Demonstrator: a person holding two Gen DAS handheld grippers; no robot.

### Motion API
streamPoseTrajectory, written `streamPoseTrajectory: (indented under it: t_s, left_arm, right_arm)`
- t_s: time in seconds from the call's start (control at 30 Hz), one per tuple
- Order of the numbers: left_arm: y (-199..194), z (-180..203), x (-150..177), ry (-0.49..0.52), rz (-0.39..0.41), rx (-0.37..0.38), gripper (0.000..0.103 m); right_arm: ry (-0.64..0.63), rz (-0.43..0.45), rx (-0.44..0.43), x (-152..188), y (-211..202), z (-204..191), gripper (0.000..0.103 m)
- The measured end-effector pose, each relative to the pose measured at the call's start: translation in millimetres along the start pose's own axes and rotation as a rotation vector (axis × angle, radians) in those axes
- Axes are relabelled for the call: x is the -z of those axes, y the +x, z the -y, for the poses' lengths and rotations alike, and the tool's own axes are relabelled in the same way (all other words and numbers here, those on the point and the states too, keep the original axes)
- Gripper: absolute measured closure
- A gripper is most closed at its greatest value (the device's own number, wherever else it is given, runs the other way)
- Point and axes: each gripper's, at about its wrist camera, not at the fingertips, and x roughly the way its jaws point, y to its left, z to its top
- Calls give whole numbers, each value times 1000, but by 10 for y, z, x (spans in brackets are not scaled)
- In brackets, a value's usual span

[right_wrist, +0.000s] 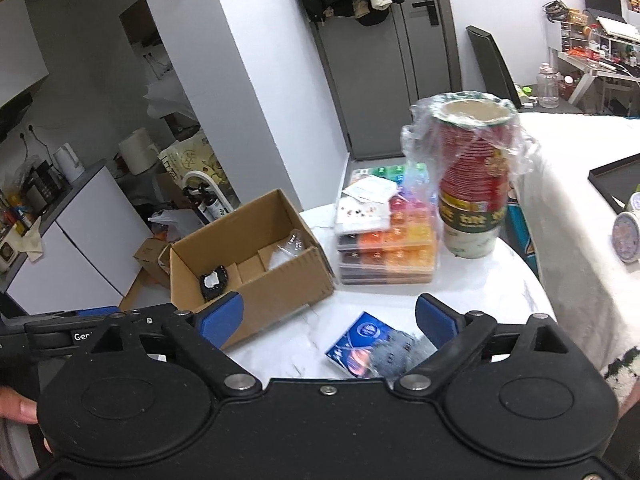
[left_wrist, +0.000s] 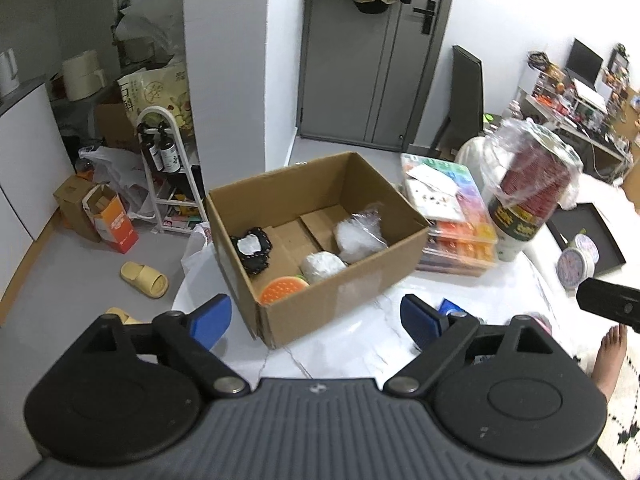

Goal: Organize soft objects
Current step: 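Withdraw both tools from the box back toward the table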

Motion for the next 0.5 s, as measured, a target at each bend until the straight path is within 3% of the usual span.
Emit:
streamPoseTrajectory:
  t_s: [0.23,0.5]
  left_arm:
    - [-100,163,75,30,15,18,1]
    - [-184,308,160,36,21,61,0]
  right_arm:
    - [12,15,5,97,-170,153,6]
    - [42,37,12,196,-294,348,5]
